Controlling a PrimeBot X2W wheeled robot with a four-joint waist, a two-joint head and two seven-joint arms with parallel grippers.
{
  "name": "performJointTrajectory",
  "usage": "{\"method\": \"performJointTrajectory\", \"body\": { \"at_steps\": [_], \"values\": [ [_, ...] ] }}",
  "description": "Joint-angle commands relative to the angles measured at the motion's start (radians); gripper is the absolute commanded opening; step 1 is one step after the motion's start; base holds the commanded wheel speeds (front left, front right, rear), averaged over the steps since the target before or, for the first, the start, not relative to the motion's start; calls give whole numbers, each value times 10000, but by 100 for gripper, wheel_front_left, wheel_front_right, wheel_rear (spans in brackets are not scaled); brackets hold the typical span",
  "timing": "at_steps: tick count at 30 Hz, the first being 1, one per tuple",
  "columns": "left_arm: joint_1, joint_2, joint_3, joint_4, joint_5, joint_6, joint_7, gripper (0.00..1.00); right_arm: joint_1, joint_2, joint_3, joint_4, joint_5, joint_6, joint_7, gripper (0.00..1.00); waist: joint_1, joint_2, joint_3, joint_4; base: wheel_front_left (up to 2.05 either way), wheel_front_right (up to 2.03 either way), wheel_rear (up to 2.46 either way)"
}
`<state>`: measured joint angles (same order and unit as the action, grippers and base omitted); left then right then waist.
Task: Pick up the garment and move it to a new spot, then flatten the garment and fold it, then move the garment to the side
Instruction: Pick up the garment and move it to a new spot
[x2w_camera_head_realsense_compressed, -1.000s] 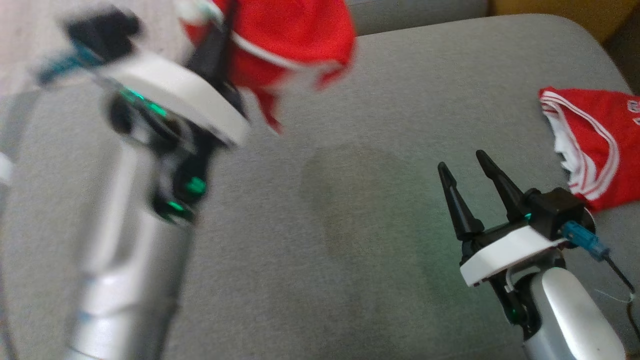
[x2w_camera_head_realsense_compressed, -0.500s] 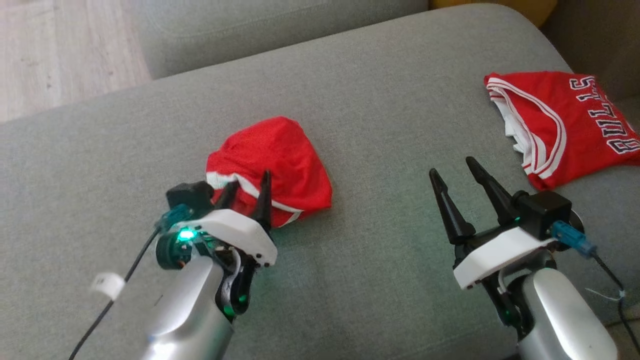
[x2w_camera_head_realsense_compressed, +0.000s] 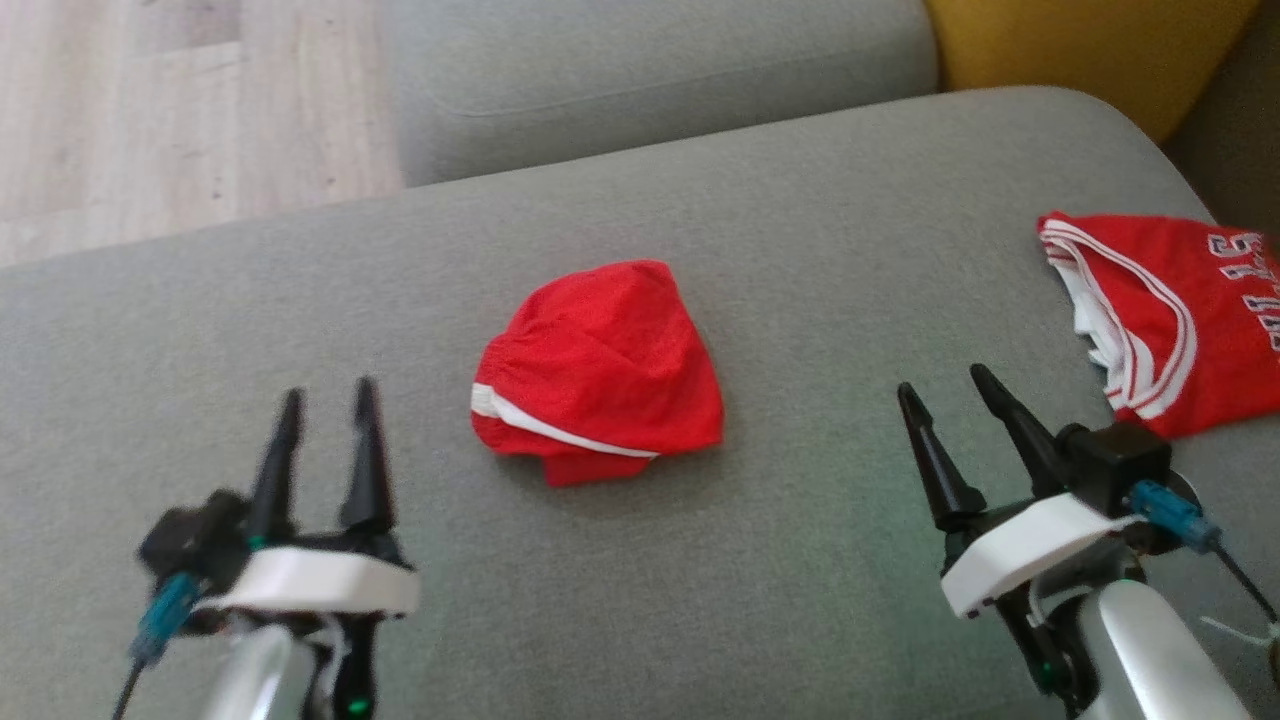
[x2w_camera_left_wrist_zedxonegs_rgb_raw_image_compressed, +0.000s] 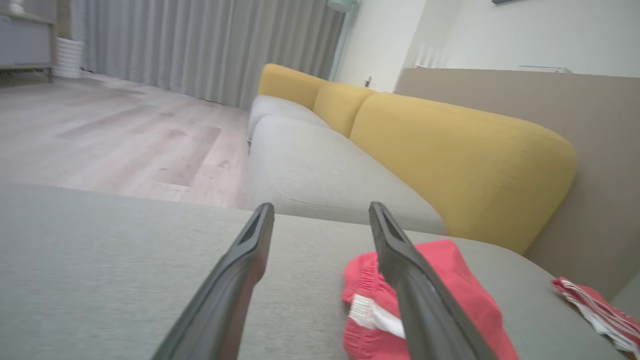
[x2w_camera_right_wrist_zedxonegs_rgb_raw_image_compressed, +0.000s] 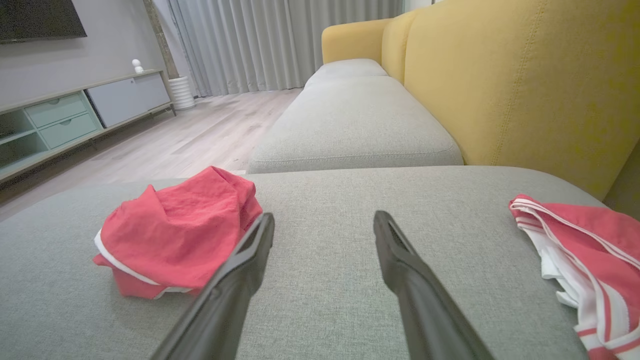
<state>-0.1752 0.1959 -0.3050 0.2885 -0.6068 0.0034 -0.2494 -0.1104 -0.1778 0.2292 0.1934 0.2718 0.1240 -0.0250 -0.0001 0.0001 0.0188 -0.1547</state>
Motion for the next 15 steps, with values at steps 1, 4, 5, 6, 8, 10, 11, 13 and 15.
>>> {"method": "performJointTrajectory", "body": {
  "at_steps": [1,4,5,6,8,10,11,13,15],
  "values": [
    [-274,290,567,-558,249,121,-112,100,-213,-214,72,-401,51,67,23,100,1,-1,-125,199,0,0,0],
    [296,342,1106,-1248,850,225,-119,100,-118,-245,1,-430,62,67,85,100,1,-1,-183,354,0,0,0],
    [488,319,1285,-1426,1012,236,-119,100,-94,-244,-1,-427,71,67,108,100,1,-1,-205,390,0,0,0],
    [685,305,1440,-1544,1180,254,-120,100,-72,-238,-5,-421,79,67,123,100,1,-1,-227,419,0,0,0],
    [1075,375,1563,-1549,1606,328,-121,100,-23,-223,19,-398,100,67,162,100,1,-1,-272,466,0,0,0],
    [1362,494,1484,-1349,2004,453,-122,100,18,-206,27,-388,100,67,185,100,1,-1,-301,503,0,0,0],
    [1441,539,1435,-1253,2151,535,-122,100,40,-200,21,-385,99,67,194,100,1,-1,-314,529,0,0,0],
    [1505,574,1348,-1149,2288,626,-92,100,85,-191,-5,-381,89,67,203,100,1,-1,-333,583,0,0,0],
    [1531,580,1323,-1120,2299,681,-18,100,139,-177,-36,-378,70,67,202,100,1,-1,-355,633,0,0,0]
  ]
}}
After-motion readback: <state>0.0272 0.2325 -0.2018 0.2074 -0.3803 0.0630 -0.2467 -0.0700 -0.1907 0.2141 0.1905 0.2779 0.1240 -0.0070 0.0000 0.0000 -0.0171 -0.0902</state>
